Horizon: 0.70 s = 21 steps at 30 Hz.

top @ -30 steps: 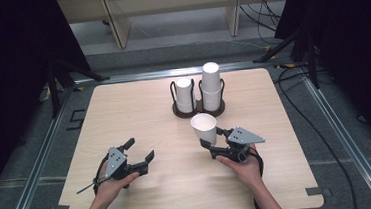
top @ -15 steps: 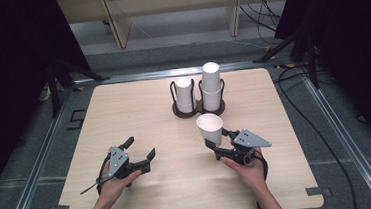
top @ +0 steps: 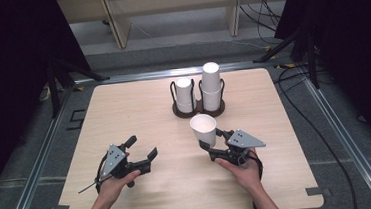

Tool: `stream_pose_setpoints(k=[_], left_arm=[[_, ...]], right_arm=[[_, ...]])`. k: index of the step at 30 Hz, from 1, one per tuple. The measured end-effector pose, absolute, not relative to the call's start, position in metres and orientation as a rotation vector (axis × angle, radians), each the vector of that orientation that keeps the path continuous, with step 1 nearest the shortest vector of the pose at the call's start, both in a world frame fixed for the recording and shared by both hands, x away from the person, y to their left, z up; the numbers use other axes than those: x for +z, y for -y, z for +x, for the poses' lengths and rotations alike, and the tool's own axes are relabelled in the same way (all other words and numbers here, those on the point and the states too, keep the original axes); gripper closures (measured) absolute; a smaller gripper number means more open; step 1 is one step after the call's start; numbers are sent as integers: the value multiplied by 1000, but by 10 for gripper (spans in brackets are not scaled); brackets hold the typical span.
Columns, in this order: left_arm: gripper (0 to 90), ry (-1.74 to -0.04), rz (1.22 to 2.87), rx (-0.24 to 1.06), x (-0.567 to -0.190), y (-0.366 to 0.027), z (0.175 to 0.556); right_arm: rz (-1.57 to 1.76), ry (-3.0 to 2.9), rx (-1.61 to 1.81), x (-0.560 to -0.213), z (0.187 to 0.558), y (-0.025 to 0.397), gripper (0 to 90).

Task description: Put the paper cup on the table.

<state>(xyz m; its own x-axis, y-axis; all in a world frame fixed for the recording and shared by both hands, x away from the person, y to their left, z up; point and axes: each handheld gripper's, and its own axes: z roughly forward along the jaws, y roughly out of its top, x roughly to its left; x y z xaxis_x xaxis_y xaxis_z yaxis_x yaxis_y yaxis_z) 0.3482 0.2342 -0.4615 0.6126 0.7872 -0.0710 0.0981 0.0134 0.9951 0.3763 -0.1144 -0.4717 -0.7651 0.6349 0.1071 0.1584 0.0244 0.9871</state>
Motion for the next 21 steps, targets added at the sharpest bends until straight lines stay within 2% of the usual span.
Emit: stream_pose_setpoints(k=[7, 21], left_arm=[[63, -723, 1527, 576, -450, -209, 361], [62, -626, 1567, 455, -423, -154, 377]], right_arm=[[764, -1949, 1794, -474, 386, 108, 349], [751, -1937, 1770, -470, 379, 101, 348]])
